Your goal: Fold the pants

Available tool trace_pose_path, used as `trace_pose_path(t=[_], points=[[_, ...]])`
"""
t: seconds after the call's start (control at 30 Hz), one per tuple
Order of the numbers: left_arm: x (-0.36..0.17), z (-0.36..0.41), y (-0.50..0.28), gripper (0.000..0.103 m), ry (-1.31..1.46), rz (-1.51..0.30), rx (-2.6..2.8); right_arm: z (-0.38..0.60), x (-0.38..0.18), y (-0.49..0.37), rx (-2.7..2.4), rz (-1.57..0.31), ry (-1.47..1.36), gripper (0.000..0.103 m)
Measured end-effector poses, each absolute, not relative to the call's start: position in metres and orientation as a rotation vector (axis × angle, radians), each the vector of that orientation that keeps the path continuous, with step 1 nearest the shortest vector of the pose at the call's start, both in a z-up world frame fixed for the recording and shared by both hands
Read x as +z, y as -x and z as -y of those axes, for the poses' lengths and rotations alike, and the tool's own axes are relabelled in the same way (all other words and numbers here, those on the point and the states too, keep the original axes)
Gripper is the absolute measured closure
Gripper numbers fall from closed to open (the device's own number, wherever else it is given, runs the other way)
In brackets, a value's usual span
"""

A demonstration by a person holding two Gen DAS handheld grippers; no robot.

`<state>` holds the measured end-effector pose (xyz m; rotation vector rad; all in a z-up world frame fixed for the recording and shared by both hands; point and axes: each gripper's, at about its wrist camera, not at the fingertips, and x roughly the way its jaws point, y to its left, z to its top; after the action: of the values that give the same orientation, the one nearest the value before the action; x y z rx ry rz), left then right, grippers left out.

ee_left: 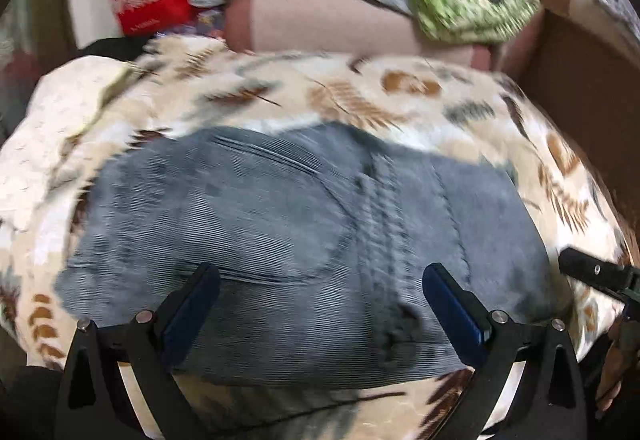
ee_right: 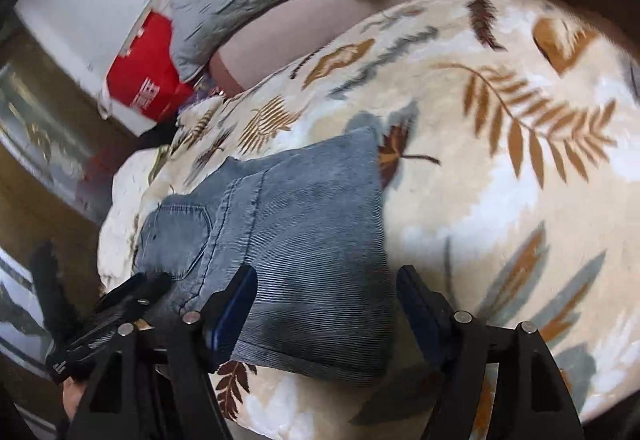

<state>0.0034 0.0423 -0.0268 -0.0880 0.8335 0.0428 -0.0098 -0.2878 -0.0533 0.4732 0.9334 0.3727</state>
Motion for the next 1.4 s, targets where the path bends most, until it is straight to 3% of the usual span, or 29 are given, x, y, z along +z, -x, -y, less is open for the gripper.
trace_pose_path(t=[0.33,0.57,1.13,1.4], points=[[-0.022,-0.169,0.034,0.002,0.527,-0.776,0.223,0.298,-0.051,0.007,0.329,-0.894,-0.513,0.028],[-0.043,-0.211,0.047,0.002,0.737,-0.799,0.243,0.284,-0.049,0.008,0.32,-0.884,-0.435,0.028],[-0.041,-0.208,0.048,0.002,0.615,-0.723,0.207,0.236,-0.016,0.01,0.358,-0.878,-0.305,0.028],[-0.044,-0.219,0.052,0.002,0.657,-0.706,0.194,0.116,0.009,-0.043,0.399,-0.93,0.108,0.028]])
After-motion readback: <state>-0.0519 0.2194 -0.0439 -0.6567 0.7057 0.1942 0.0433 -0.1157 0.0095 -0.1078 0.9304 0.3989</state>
